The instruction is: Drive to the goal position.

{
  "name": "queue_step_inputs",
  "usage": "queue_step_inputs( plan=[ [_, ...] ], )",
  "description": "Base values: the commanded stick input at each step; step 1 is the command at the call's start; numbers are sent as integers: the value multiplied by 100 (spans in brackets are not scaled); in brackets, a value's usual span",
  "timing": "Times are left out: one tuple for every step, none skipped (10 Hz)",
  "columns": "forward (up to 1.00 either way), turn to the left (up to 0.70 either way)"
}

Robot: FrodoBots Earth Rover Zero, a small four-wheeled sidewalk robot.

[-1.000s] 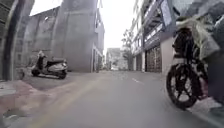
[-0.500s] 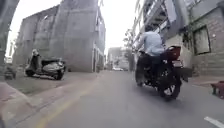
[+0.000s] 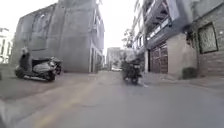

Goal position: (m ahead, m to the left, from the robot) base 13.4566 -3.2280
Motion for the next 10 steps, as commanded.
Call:
queue_step_inputs(
  plan=[
    [100,6],
    [100,6],
    [100,6],
    [100,6],
    [100,6],
    [100,6],
    [100,6],
    [100,6],
    [100,-33],
    [100,-34]
  ],
)
